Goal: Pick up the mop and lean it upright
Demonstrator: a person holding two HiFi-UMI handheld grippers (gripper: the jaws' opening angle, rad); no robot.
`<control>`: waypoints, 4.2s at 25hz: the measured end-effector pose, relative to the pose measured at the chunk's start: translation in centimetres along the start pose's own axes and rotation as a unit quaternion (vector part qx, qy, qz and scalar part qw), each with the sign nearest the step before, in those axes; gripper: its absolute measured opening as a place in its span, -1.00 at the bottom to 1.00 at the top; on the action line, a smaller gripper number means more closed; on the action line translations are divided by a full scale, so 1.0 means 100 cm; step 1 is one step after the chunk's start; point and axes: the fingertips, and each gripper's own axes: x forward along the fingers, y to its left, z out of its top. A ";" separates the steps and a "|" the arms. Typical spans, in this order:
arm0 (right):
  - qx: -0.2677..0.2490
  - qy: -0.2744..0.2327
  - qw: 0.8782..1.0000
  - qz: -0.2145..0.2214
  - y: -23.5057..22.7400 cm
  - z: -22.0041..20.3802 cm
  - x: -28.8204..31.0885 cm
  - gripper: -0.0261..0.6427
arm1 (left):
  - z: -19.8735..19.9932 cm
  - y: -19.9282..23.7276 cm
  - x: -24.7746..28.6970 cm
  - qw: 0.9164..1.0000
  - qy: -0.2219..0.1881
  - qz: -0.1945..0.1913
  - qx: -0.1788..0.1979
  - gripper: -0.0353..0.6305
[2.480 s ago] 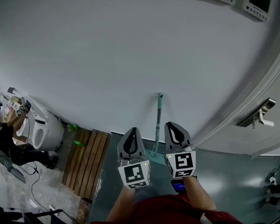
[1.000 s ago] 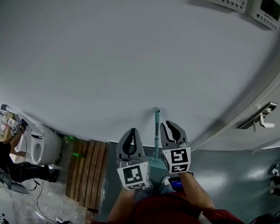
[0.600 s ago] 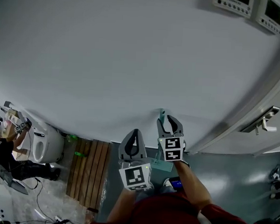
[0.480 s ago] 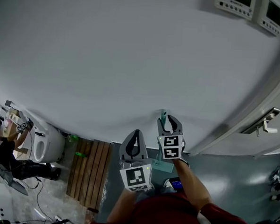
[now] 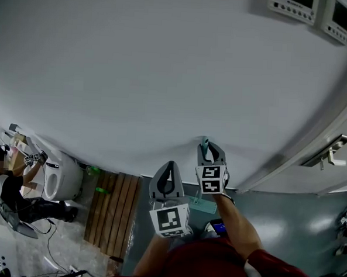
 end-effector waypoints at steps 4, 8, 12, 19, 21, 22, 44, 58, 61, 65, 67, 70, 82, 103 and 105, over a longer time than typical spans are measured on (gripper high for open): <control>0.011 -0.008 1.000 -0.001 -0.001 0.000 -0.005 -0.58 | -0.002 0.003 -0.001 1.000 0.001 0.003 -0.002 -0.85; 0.013 -0.008 1.000 0.002 -0.002 -0.002 -0.011 -0.58 | -0.003 0.003 -0.003 1.000 0.001 0.006 -0.006 -0.85; 0.018 -0.013 1.000 0.007 0.001 -0.002 -0.027 -0.58 | -0.007 0.005 -0.001 1.000 0.006 0.006 0.007 -0.85; 0.008 -0.032 0.999 0.028 0.026 -0.008 -0.077 -0.59 | -0.013 0.009 -0.002 1.000 0.011 0.008 0.004 -0.85; 0.008 -0.035 0.999 0.030 0.029 -0.009 -0.087 -0.59 | -0.013 0.011 -0.001 1.000 0.008 0.010 0.005 -0.85; 0.006 -0.037 0.999 0.031 0.030 -0.010 -0.089 -0.59 | -0.013 0.013 0.000 1.000 0.007 0.010 0.003 -0.85; -0.007 -0.071 0.995 0.069 0.037 0.051 -0.138 -0.61 | -0.006 0.021 -0.004 1.000 0.000 0.012 0.001 -0.85; -0.010 -0.112 0.990 0.080 0.023 0.114 -0.158 -0.61 | 0.024 0.013 -0.001 1.000 -0.016 0.007 -0.018 -0.86; 0.000 -0.107 0.991 0.075 0.018 0.110 -0.156 -0.61 | 0.027 0.013 0.001 1.000 -0.017 0.014 -0.014 -0.86; 0.009 -0.106 0.992 0.072 0.014 0.109 -0.153 -0.61 | 0.025 0.019 0.002 1.000 -0.011 0.025 -0.016 -0.85; 0.012 -0.105 0.992 0.072 0.012 0.109 -0.153 -0.61 | 0.024 0.020 0.003 0.999 -0.011 0.026 -0.015 -0.85; 0.020 -0.104 0.992 0.070 0.009 0.107 -0.152 -0.61 | 0.023 0.019 0.005 0.999 -0.015 0.023 -0.018 -0.85; 0.006 -0.101 0.993 0.064 0.011 0.105 -0.153 -0.61 | 0.020 0.018 0.005 0.999 -0.011 0.021 -0.022 -0.85; 0.005 -0.011 0.999 0.049 0.005 0.011 -0.119 -0.61 | 0.006 0.013 0.004 1.000 0.003 0.011 -0.015 -0.86; 0.009 0.001 0.999 0.047 0.007 -0.002 -0.115 -0.61 | 0.004 0.012 0.004 1.000 0.006 0.010 -0.013 -0.85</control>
